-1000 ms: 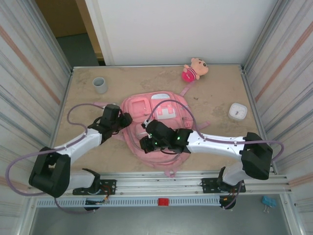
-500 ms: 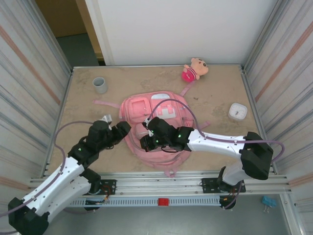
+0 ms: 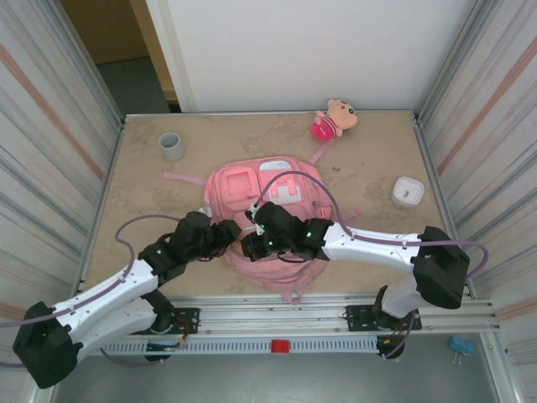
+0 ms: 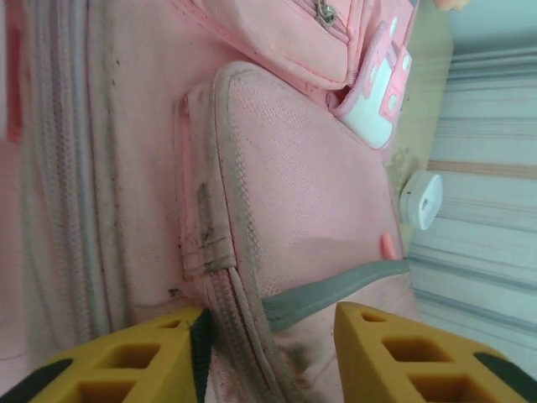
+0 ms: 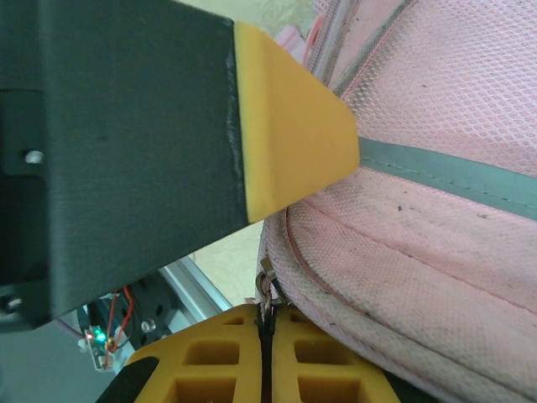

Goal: Pack the student bag

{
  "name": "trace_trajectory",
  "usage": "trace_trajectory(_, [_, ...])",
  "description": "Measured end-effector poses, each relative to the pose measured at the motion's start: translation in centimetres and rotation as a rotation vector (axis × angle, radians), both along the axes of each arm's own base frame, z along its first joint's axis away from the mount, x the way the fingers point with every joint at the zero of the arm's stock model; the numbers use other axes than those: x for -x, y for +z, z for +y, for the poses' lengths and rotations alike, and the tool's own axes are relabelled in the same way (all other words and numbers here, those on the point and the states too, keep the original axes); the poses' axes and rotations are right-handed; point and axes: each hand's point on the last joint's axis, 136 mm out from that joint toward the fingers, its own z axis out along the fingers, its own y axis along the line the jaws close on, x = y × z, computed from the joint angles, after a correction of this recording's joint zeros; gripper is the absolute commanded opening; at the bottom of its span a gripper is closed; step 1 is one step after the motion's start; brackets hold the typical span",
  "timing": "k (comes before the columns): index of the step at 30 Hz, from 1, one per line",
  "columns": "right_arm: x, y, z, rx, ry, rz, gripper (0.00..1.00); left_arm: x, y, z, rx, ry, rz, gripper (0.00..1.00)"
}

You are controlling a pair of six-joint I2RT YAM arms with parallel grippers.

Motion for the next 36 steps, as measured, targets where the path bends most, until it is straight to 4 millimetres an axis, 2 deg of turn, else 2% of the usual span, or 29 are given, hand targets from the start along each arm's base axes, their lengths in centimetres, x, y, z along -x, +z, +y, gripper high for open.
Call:
trace_trajectory(4, [0.2,-0.1,-0.3,0.006,0.001,0.002,0.0,-0.2,-0.3,0.0,-0.005,0.013,0.01,0.1])
trace_trajectory(8, [0.4,0.1,-1.2,0.012,-0.007,-0.006,0.0,-0.4,-0.3,0.2,-0.025,0.004,-0.001,0.0])
trace_trajectory(13, [0.3,0.9,-3.7,0.022,-0.036,-0.028,0.0,-1.3,-0.1,1.5,-0.057,0.011,-0.02,0.0])
trace_trajectory(26, [-1.2,0.5,-10.9,0.066,-0.117,-0.005,0.0,-2.6,-0.8,4.9,-0.15,0.015,-0.042,0.0])
trace_trajectory(31, [-1.4,0.6,-11.9,0.063,-0.104,-0.011,0.0,-2.8,-0.7,5.8,-0.178,0.017,-0.055,0.0])
trace_trajectory(33, [-1.2,0.7,-11.8,0.056,-0.083,-0.01,0.0,-2.8,-0.7,6.0,-0.191,0.008,-0.059,0.11])
trace_trajectory(36, [-0.9,0.9,-11.4,0.04,-0.051,-0.007,0.0,-2.9,-0.2,6.4,-0.23,-0.006,-0.09,0.38])
